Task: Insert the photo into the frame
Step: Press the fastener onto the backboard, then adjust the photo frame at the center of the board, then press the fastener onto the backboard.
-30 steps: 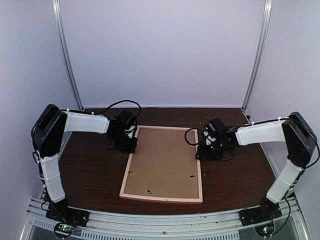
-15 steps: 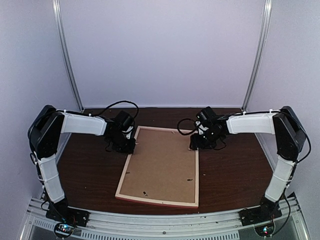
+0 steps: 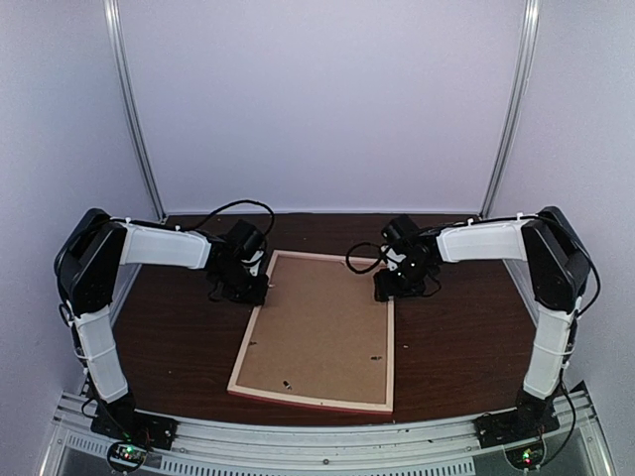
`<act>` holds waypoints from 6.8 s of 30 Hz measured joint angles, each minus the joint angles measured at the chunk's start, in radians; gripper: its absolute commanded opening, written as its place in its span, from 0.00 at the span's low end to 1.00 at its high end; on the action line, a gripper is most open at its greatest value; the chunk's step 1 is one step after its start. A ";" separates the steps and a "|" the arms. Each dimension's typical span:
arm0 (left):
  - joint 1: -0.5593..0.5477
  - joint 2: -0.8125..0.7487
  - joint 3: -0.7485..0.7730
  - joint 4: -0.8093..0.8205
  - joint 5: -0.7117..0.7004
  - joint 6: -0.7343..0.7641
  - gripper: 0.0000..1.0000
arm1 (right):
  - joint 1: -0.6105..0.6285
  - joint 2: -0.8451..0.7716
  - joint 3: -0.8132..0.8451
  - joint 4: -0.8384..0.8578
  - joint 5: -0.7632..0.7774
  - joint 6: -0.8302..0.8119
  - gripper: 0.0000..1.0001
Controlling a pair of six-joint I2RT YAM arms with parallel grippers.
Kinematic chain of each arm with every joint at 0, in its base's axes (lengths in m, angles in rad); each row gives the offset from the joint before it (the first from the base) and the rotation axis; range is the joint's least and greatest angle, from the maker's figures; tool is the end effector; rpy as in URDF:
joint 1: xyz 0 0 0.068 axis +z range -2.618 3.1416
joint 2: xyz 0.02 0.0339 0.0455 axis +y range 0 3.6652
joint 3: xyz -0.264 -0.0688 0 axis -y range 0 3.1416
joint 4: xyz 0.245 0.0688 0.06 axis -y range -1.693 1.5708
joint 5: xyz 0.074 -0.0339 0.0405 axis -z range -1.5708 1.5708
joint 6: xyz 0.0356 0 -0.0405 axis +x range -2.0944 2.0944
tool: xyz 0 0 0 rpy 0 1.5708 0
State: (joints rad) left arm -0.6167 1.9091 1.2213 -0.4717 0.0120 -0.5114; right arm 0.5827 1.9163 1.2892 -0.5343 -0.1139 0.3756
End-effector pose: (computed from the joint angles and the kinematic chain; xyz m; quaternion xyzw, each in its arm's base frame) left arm 0.3088 -0.2194 0.1529 0.0527 0.9775 -0.1141 0.1694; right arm 0.3205 0.2161 0.1664 -0.1126 0.9711 0.1430 0.1544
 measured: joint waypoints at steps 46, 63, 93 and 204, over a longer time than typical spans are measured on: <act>0.003 0.000 0.000 0.000 0.008 0.001 0.13 | -0.075 0.119 0.148 -0.091 -0.077 0.075 0.25; 0.003 0.000 0.000 -0.001 0.009 0.001 0.13 | -0.135 0.195 0.267 -0.225 -0.219 -0.082 0.27; 0.003 0.001 0.011 -0.028 0.032 0.000 0.13 | -0.230 0.239 0.323 -0.333 -0.447 -0.248 0.53; 0.006 0.012 -0.008 0.027 0.120 -0.137 0.20 | 0.086 -0.272 -0.364 -0.045 -0.124 -0.040 0.66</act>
State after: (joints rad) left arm -0.6106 1.9209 1.2133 -0.4446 0.1318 -0.6487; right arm 0.6689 1.6444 0.9257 -0.5789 -0.2382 0.3351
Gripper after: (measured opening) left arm 0.203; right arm 0.664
